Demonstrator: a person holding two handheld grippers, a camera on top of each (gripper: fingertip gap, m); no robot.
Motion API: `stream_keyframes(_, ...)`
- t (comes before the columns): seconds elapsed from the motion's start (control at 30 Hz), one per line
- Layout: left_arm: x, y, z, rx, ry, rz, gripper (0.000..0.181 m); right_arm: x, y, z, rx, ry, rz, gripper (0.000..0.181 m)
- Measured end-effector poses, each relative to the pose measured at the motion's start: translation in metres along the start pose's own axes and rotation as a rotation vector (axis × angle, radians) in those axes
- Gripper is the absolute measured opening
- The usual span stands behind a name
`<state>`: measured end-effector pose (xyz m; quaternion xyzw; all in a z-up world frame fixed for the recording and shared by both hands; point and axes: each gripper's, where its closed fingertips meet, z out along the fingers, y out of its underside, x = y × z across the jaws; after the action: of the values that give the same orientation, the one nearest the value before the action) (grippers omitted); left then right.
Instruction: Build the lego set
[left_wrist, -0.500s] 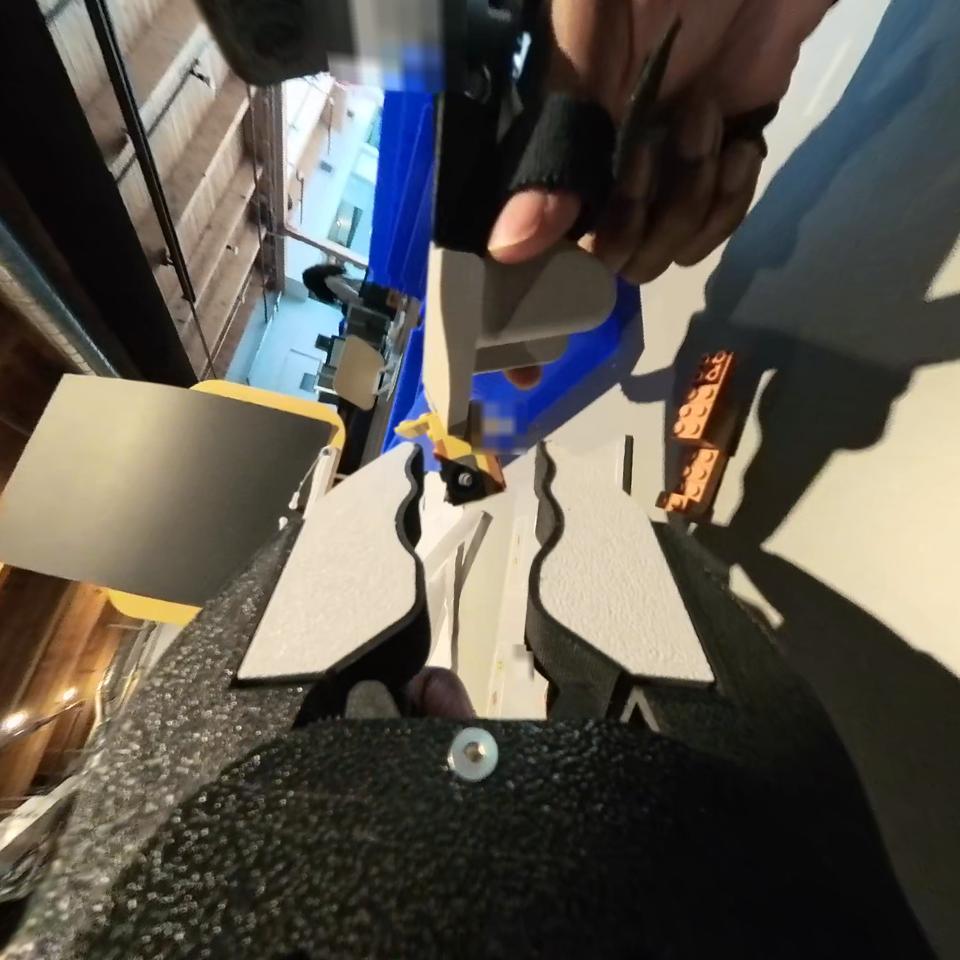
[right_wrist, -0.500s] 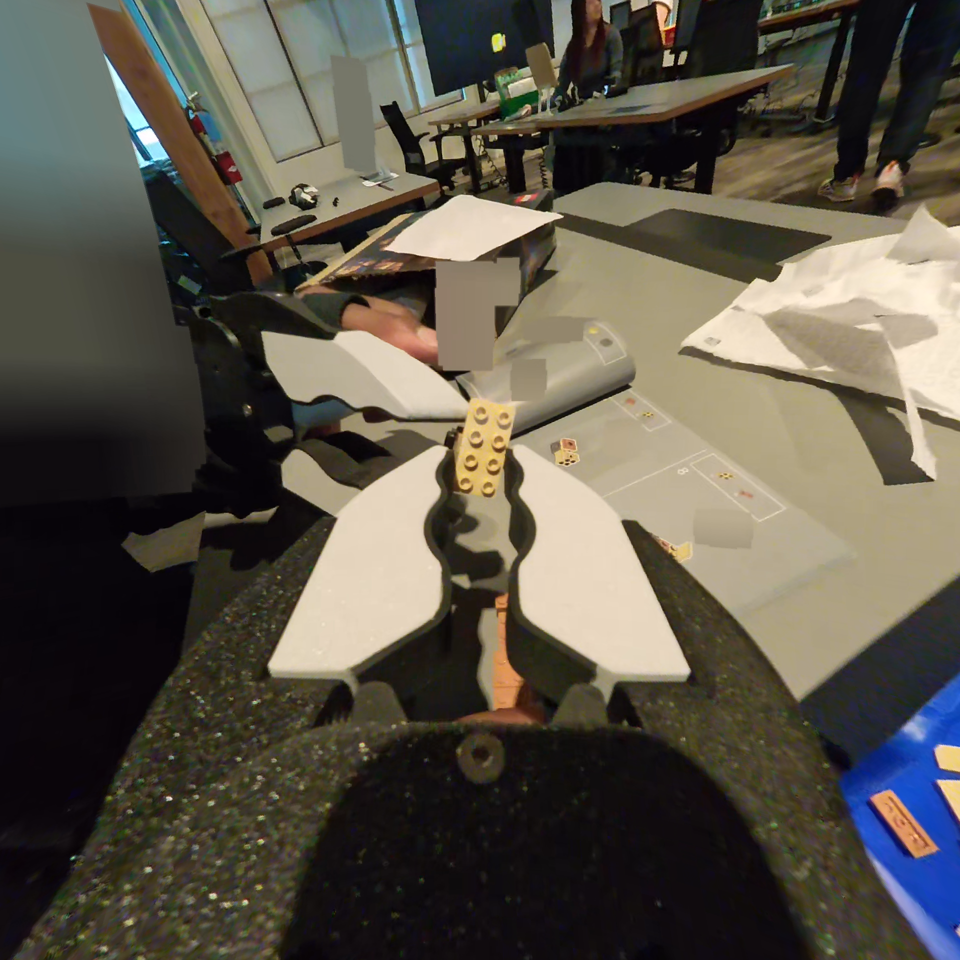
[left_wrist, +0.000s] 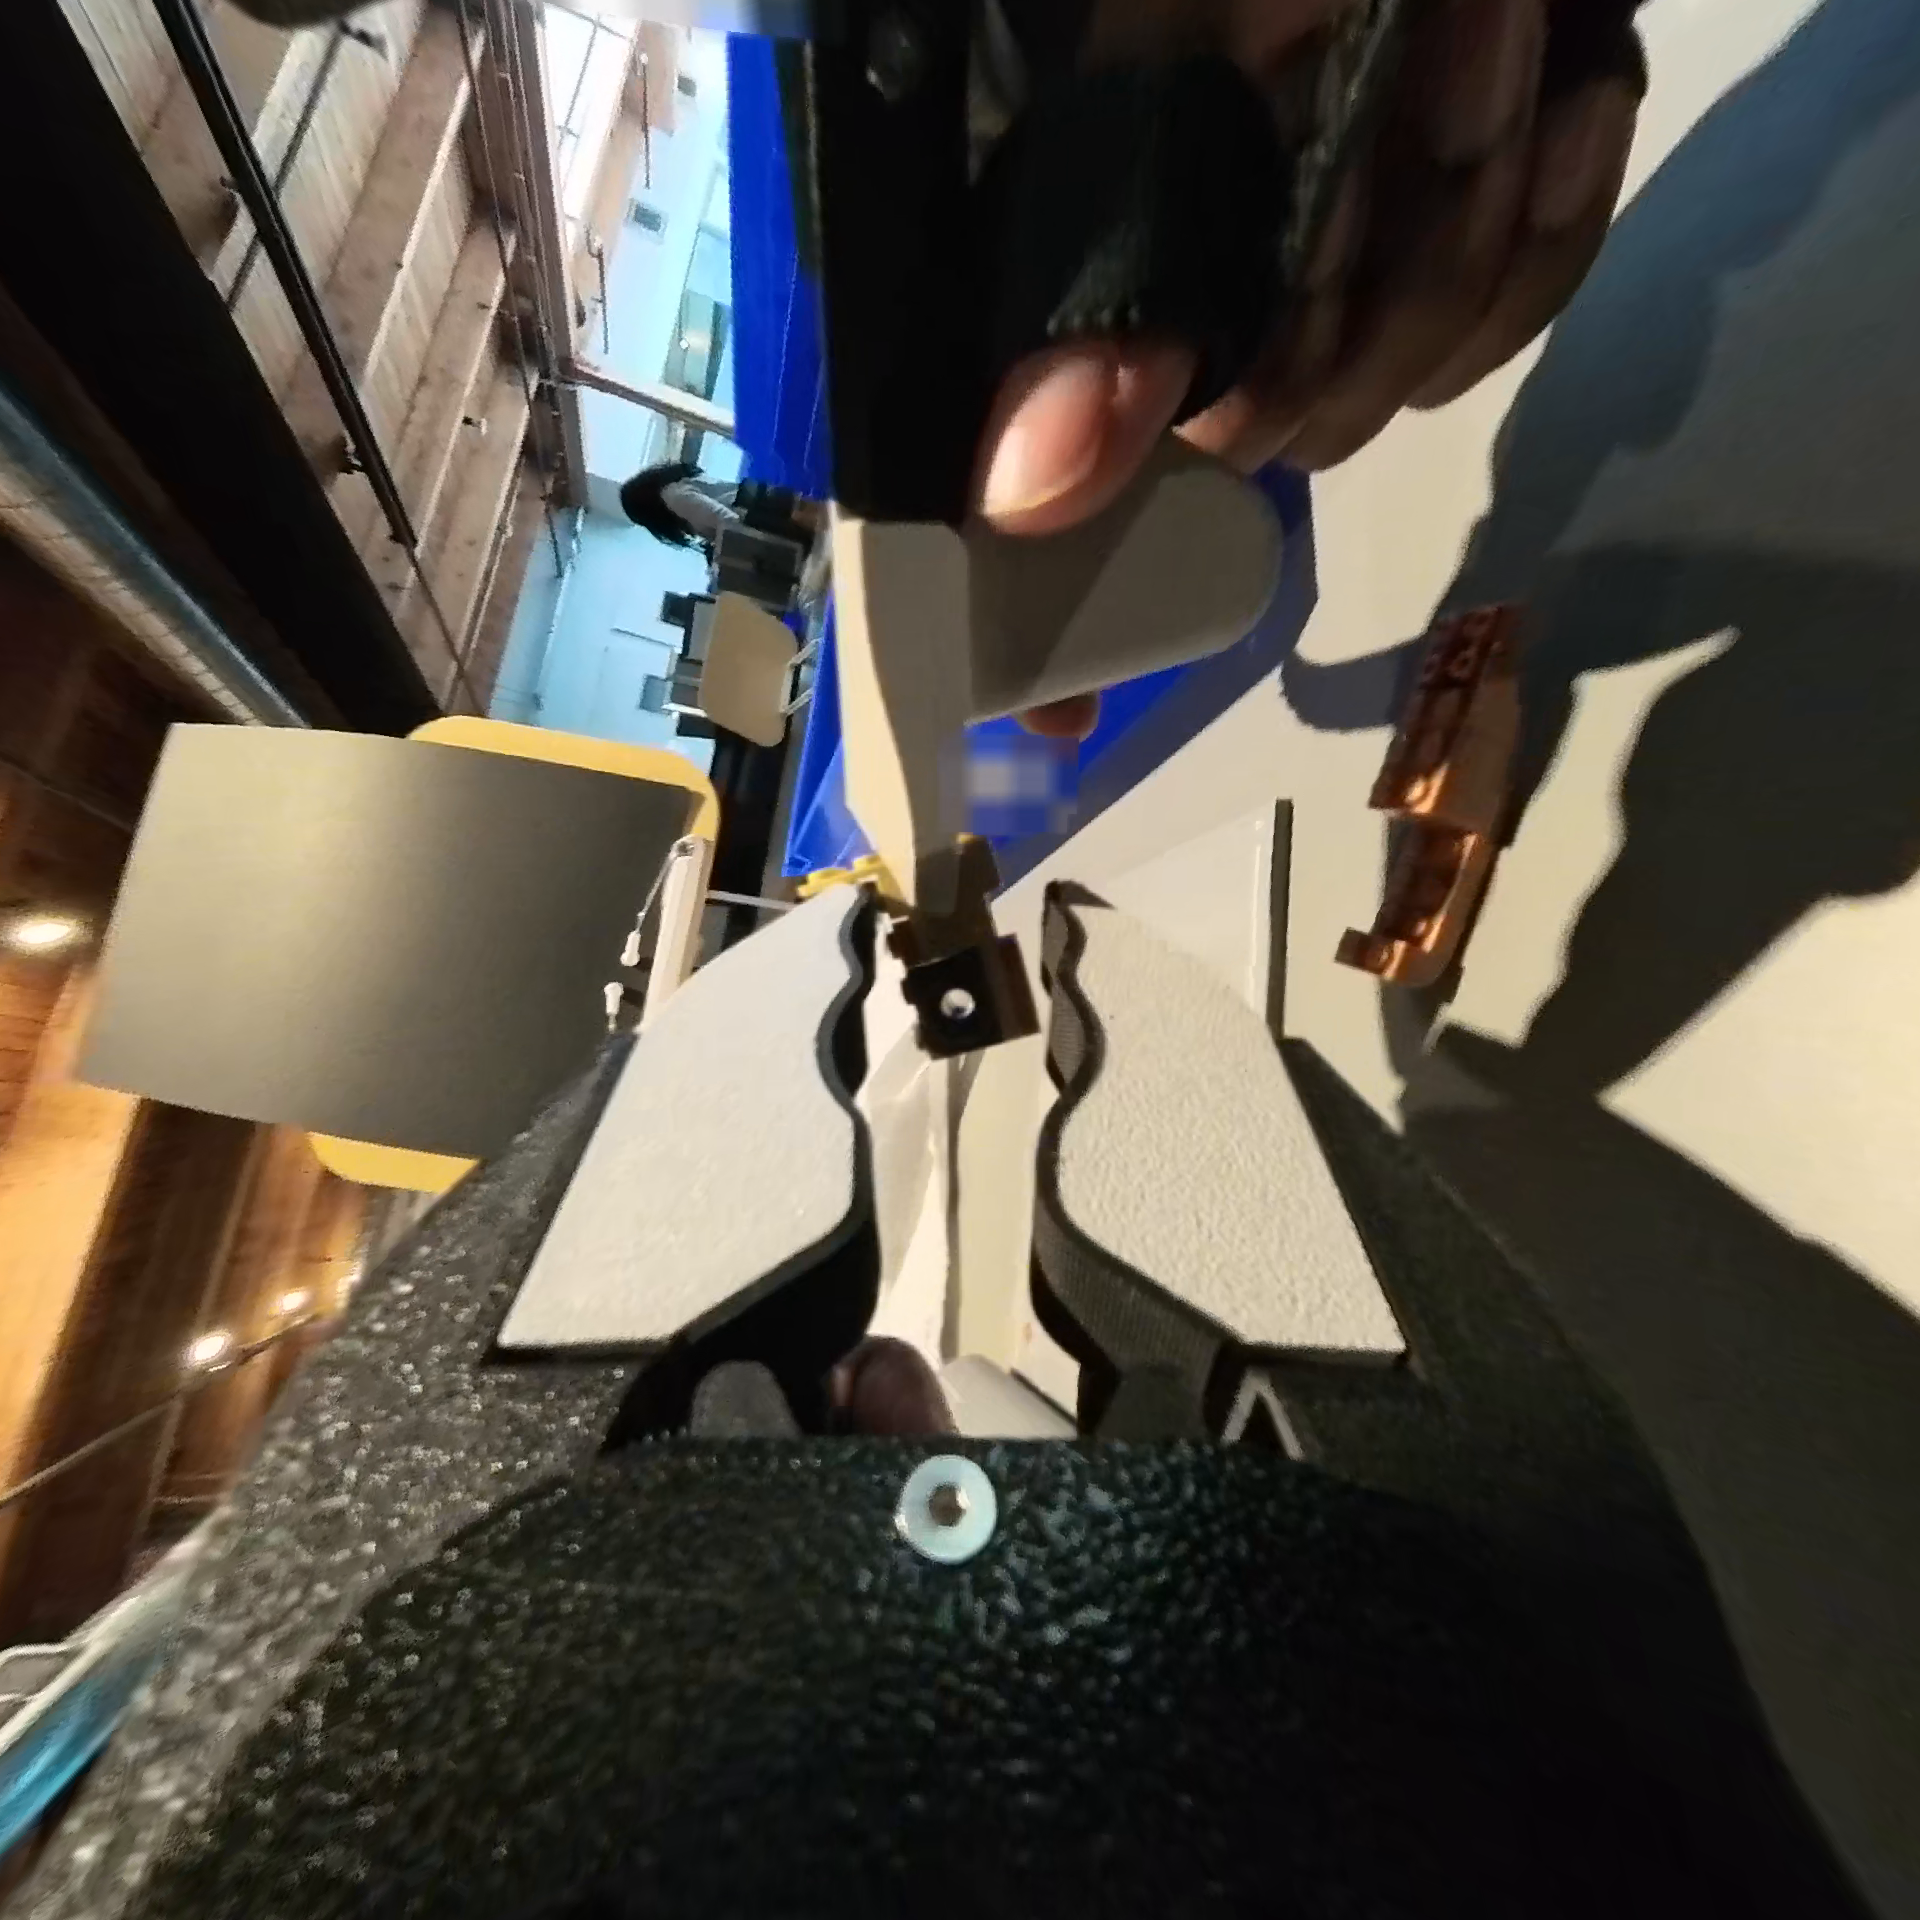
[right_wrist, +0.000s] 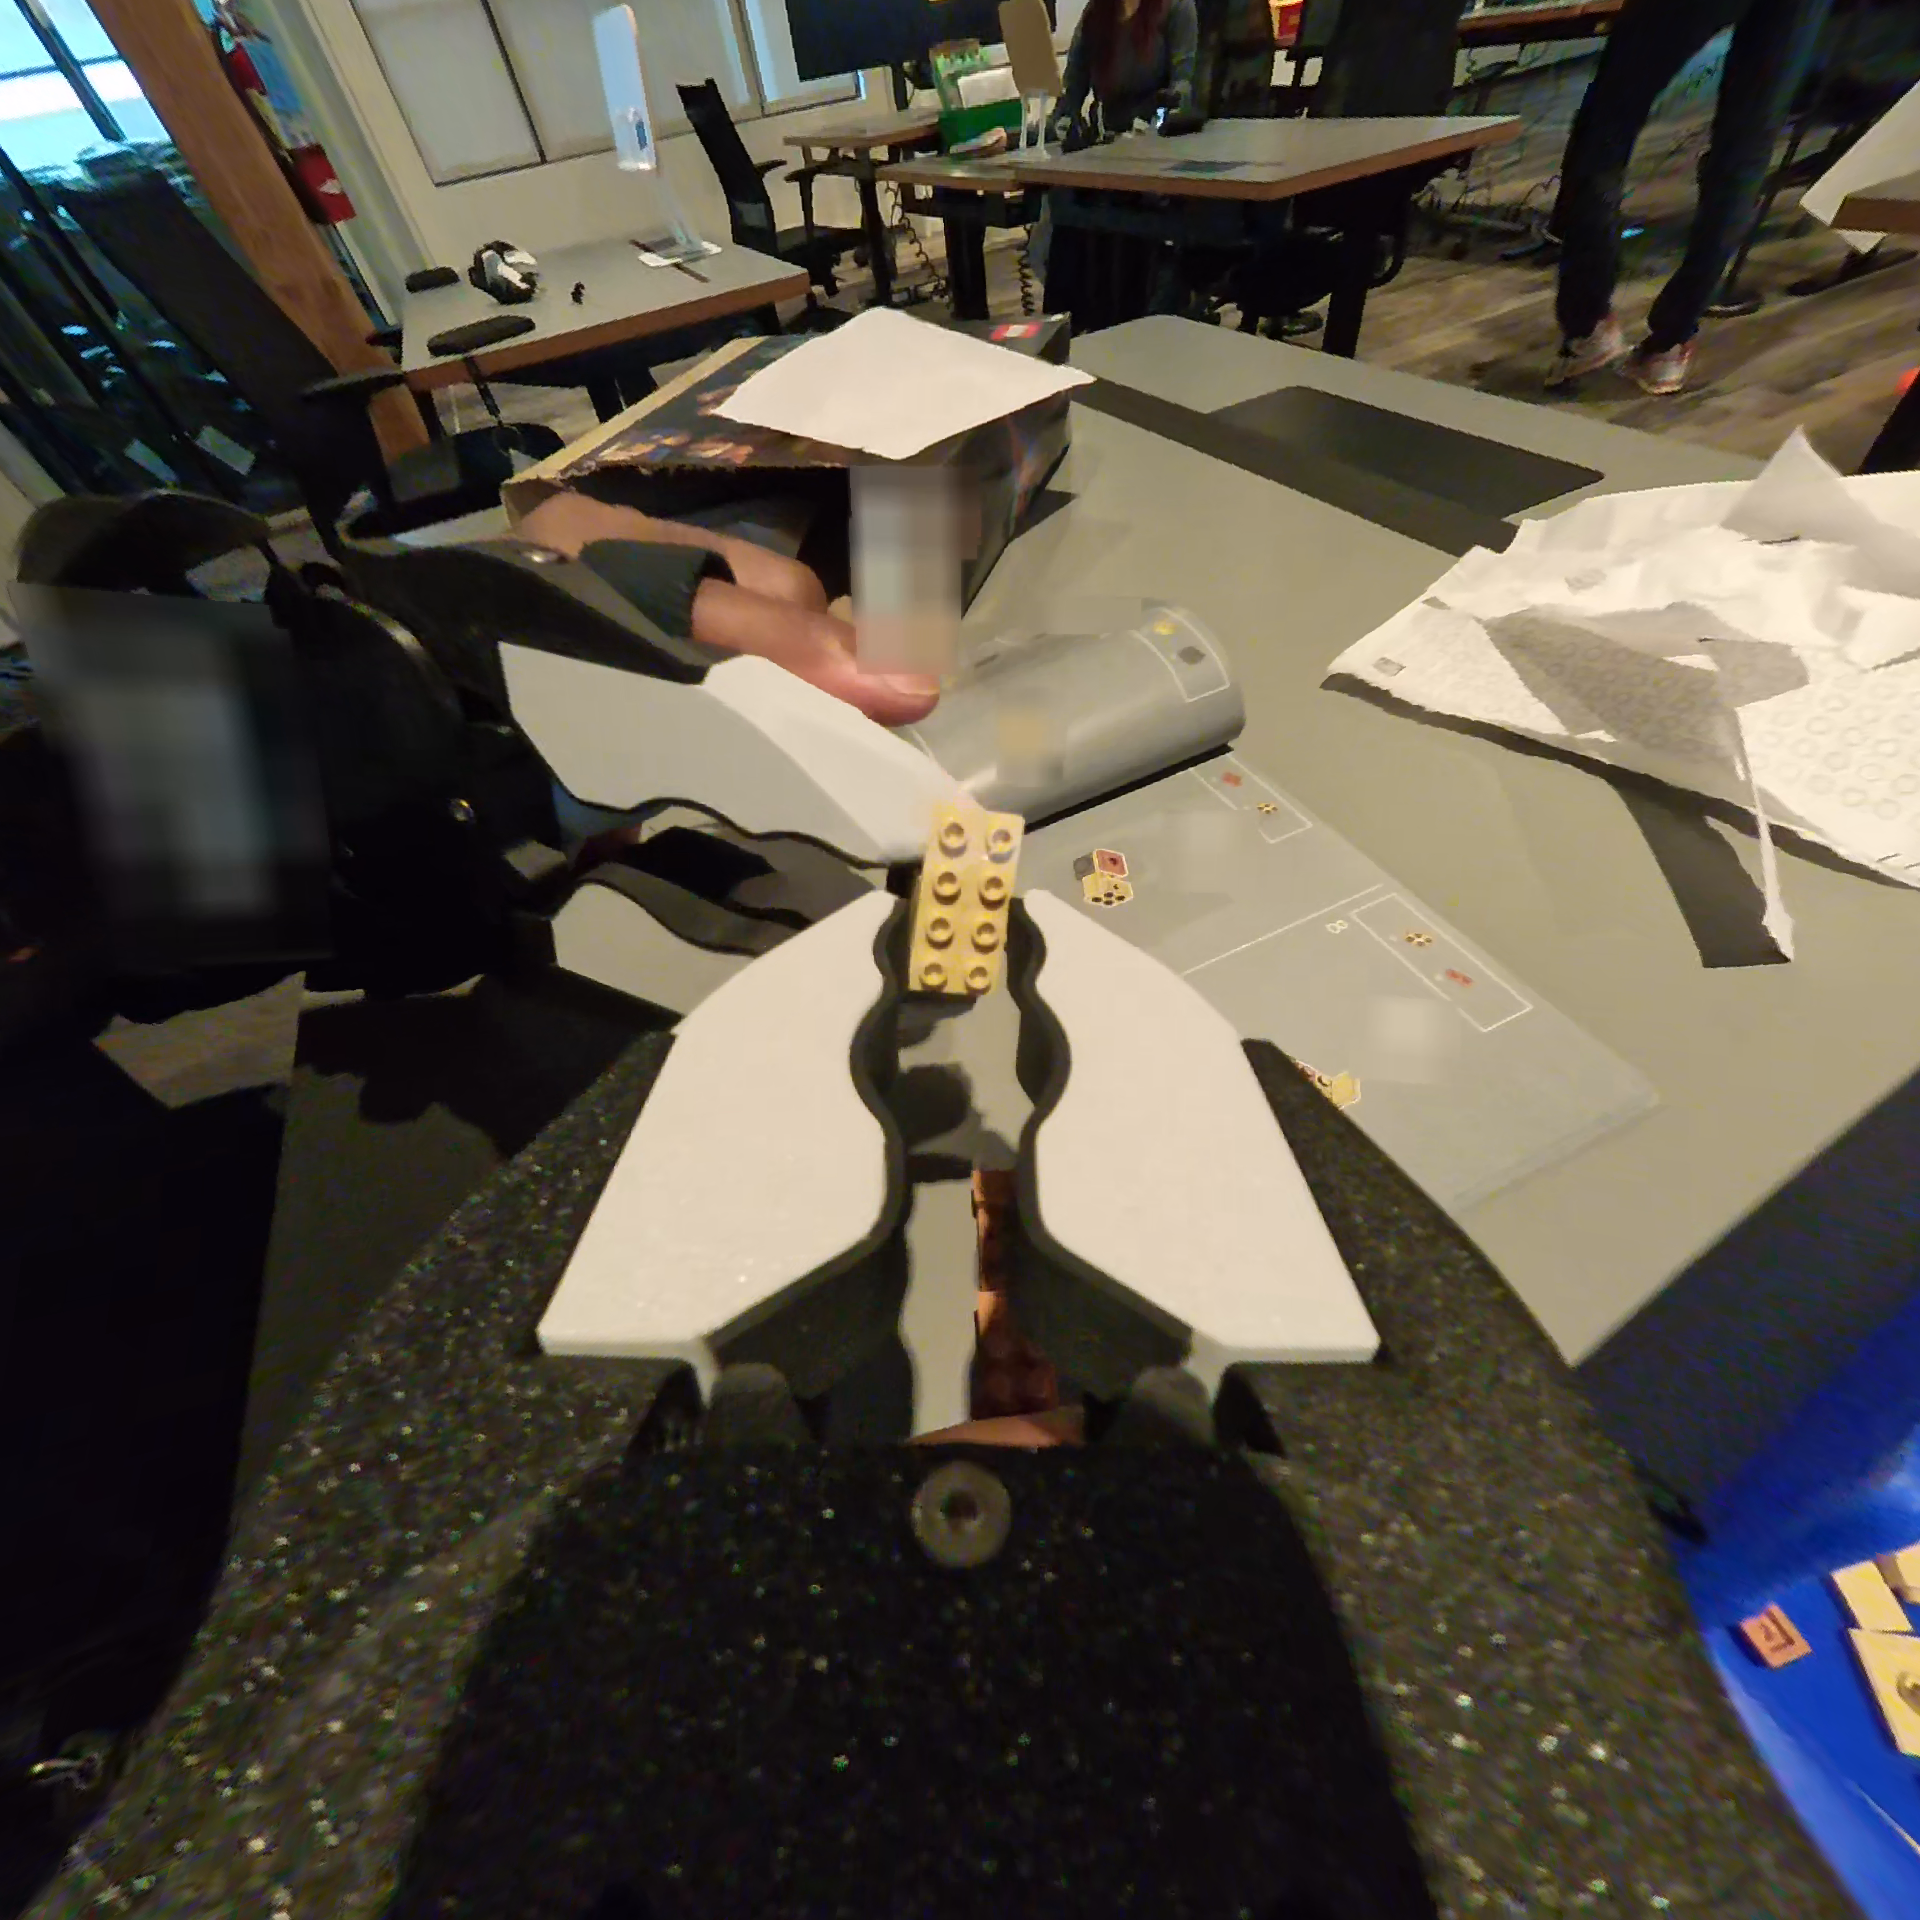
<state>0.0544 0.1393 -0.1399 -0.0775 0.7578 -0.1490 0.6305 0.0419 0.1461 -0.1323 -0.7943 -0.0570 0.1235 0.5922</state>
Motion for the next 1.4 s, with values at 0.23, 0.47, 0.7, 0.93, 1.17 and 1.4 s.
stream_keyframes(0.23,-0.001,0.001,-0.001,0.003,-0.016,0.015,0.024,-0.002,0.0,0.0,0.004,-0.003,-0.012,0.017)
stream_keyframes(0.47,-0.006,0.001,-0.003,0.019,-0.038,-0.02,0.023,-0.007,0.002,-0.001,-0.014,-0.033,-0.047,0.039)
stream_keyframes(0.7,0.044,0.037,-0.005,-0.181,0.197,0.08,0.023,-0.004,0.023,-0.015,-0.067,0.008,-0.085,0.04)
stream_keyframes(0.93,0.071,0.041,-0.009,-0.257,0.329,0.173,0.023,0.004,0.037,-0.034,-0.068,0.121,-0.167,0.034)
stream_keyframes(1.17,0.073,0.031,-0.007,-0.278,0.308,0.196,0.022,0.001,0.032,-0.052,0.005,0.152,-0.159,0.033)
stream_keyframes(1.4,0.076,0.039,-0.009,-0.401,0.266,0.254,0.022,-0.005,0.042,-0.057,-0.003,0.162,-0.219,0.031)
